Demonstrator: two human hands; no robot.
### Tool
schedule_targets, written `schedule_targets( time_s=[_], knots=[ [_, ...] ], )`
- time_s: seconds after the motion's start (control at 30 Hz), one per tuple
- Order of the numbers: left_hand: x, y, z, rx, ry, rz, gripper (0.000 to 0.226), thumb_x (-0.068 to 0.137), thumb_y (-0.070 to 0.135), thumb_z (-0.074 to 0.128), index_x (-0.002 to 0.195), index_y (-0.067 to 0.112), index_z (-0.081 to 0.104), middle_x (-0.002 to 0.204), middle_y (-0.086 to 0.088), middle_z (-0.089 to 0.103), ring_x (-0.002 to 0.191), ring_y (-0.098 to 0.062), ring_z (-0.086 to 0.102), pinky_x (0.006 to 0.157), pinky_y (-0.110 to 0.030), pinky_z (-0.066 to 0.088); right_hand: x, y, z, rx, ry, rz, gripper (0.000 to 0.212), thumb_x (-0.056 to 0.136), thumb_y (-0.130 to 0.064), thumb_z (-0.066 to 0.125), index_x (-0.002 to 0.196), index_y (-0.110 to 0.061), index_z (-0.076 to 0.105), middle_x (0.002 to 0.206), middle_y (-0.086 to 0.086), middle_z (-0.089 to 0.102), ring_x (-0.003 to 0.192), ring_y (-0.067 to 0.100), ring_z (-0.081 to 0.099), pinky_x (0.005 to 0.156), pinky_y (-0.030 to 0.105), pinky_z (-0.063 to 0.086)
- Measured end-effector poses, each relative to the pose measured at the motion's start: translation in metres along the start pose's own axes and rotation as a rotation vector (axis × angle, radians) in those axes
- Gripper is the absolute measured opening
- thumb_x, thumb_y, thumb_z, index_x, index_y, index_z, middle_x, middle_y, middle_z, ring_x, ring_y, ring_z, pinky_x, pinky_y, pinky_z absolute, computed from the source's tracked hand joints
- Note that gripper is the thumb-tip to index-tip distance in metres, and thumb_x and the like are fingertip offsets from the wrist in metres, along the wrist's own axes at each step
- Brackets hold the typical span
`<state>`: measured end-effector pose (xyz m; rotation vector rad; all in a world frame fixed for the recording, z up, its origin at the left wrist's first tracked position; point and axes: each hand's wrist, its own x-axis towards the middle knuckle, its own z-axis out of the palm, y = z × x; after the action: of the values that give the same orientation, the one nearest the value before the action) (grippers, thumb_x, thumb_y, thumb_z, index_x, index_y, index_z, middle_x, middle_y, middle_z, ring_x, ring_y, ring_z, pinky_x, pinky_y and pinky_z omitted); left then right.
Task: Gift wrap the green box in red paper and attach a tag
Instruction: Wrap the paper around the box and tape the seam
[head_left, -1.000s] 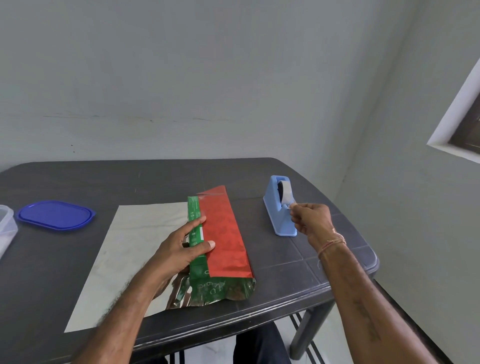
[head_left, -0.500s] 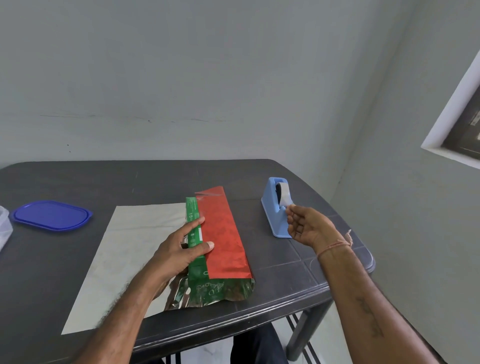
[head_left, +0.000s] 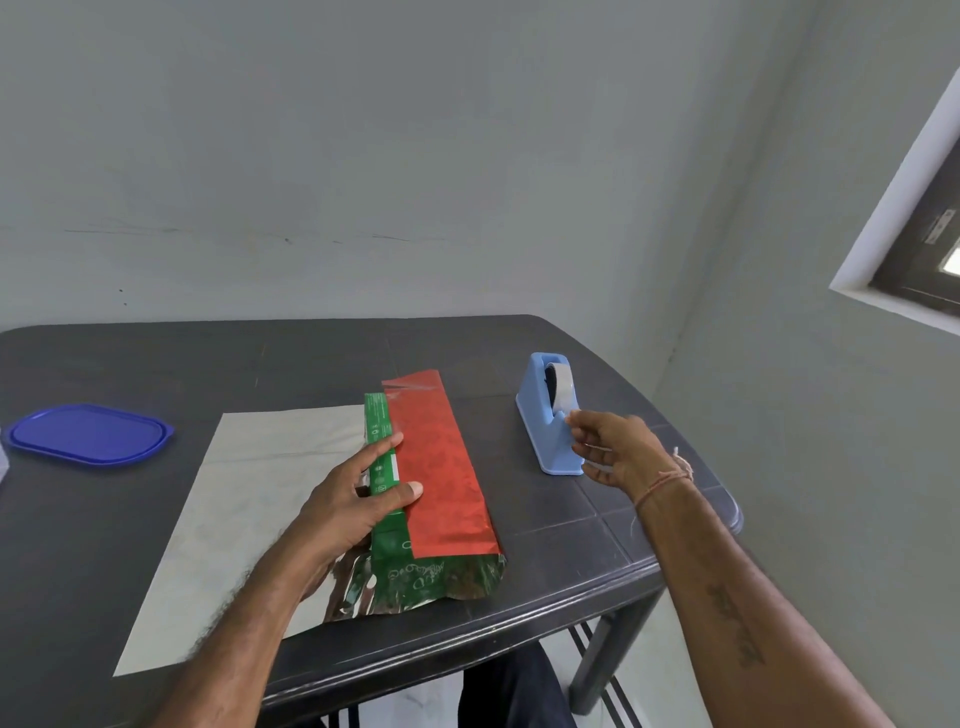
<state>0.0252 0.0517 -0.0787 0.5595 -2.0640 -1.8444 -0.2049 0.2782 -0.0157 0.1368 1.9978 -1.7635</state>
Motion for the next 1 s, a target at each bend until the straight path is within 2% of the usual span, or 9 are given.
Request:
schedule_targets(
  time_s=[0.17, 0.37, 0.47, 0.6, 0.7, 0.77, 0.87, 0.93, 1.0],
  knots=[
    [0.002, -0.003, -0.002, -0.006, -0.003, 0.001, 0.070, 0.070, 0.047, 0.086, 0.131, 0.063, 0.055, 0.138, 0.010, 0.055, 0.126, -0.018, 0.059, 0.102, -0.039, 0.054, 0.002, -0.002, -0.005, 0.015, -0.042, 0.069, 0.016, 0.089, -0.024, 0.077, 0.097, -0.011, 0.075, 0.092, 0.003, 0.077, 0.097, 0.022, 0.071, 0.099, 0.049, 0.049],
    [0.001, -0.003, 0.000, 0.010, 0.004, 0.002, 0.067, 0.078, 0.038, 0.085, 0.134, 0.058, 0.055, 0.137, 0.009, 0.054, 0.122, -0.012, 0.060, 0.084, -0.022, 0.054, 0.004, -0.001, -0.004, 0.047, -0.063, 0.091, 0.016, 0.091, -0.023, 0.074, 0.102, -0.011, 0.074, 0.094, 0.005, 0.076, 0.094, 0.022, 0.070, 0.093, 0.047, 0.052],
    [0.002, -0.004, -0.001, 0.030, 0.010, 0.006, 0.066, 0.077, 0.041, 0.085, 0.132, 0.060, 0.055, 0.138, 0.010, 0.052, 0.131, -0.016, 0.053, 0.101, -0.032, 0.051, 0.004, 0.001, -0.004, 0.047, -0.064, 0.087, 0.015, 0.091, -0.023, 0.073, 0.100, -0.011, 0.073, 0.091, 0.004, 0.076, 0.091, 0.020, 0.069, 0.092, 0.045, 0.051],
    [0.001, -0.002, 0.000, 0.036, 0.012, 0.016, 0.066, 0.080, 0.039, 0.084, 0.136, 0.056, 0.054, 0.137, 0.012, 0.051, 0.132, -0.012, 0.049, 0.095, -0.024, 0.047, 0.004, 0.007, -0.002, 0.050, -0.067, 0.066, 0.022, 0.090, -0.021, 0.073, 0.109, -0.011, 0.071, 0.087, 0.003, 0.077, 0.086, 0.017, 0.070, 0.087, 0.040, 0.051],
    [0.001, -0.004, -0.001, 0.047, 0.011, 0.011, 0.067, 0.076, 0.044, 0.084, 0.133, 0.061, 0.054, 0.138, 0.013, 0.051, 0.133, -0.014, 0.050, 0.106, -0.033, 0.046, 0.004, 0.015, -0.002, 0.073, -0.062, 0.055, 0.028, 0.090, -0.022, 0.077, 0.113, -0.009, 0.069, 0.084, 0.004, 0.078, 0.087, 0.018, 0.073, 0.099, 0.046, 0.051],
    [0.001, -0.003, -0.001, 0.033, 0.005, 0.001, 0.067, 0.077, 0.042, 0.084, 0.134, 0.060, 0.054, 0.138, 0.011, 0.051, 0.130, -0.012, 0.051, 0.094, -0.024, 0.050, 0.003, 0.017, -0.001, 0.069, -0.048, 0.041, 0.030, 0.091, -0.024, 0.078, 0.113, -0.007, 0.069, 0.085, 0.004, 0.078, 0.087, 0.017, 0.072, 0.102, 0.047, 0.050],
    [-0.002, 0.000, 0.001, 0.042, 0.004, 0.008, 0.066, 0.083, 0.036, 0.082, 0.139, 0.054, 0.052, 0.136, 0.011, 0.049, 0.124, -0.007, 0.050, 0.076, -0.011, 0.045, 0.002, 0.022, 0.003, 0.042, 0.008, -0.004, 0.033, 0.092, -0.028, 0.076, 0.113, -0.003, 0.070, 0.098, 0.008, 0.075, 0.088, 0.017, 0.068, 0.092, 0.043, 0.051],
    [-0.002, 0.001, 0.001, 0.038, 0.004, 0.007, 0.066, 0.083, 0.035, 0.082, 0.139, 0.054, 0.052, 0.137, 0.010, 0.049, 0.125, -0.008, 0.051, 0.076, -0.011, 0.045, 0.002, 0.027, 0.006, 0.052, 0.038, -0.027, 0.031, 0.091, -0.030, 0.077, 0.108, -0.005, 0.070, 0.105, 0.010, 0.074, 0.101, 0.022, 0.067, 0.094, 0.046, 0.052],
    [-0.003, 0.001, 0.001, 0.036, 0.001, 0.004, 0.067, 0.082, 0.037, 0.082, 0.138, 0.055, 0.053, 0.140, 0.011, 0.049, 0.127, -0.008, 0.050, 0.085, -0.015, 0.046, 0.004, 0.034, 0.008, 0.087, 0.057, -0.046, 0.024, 0.090, -0.030, 0.079, 0.099, -0.010, 0.070, 0.106, 0.008, 0.073, 0.112, 0.025, 0.065, 0.100, 0.048, 0.050]
  ],
)
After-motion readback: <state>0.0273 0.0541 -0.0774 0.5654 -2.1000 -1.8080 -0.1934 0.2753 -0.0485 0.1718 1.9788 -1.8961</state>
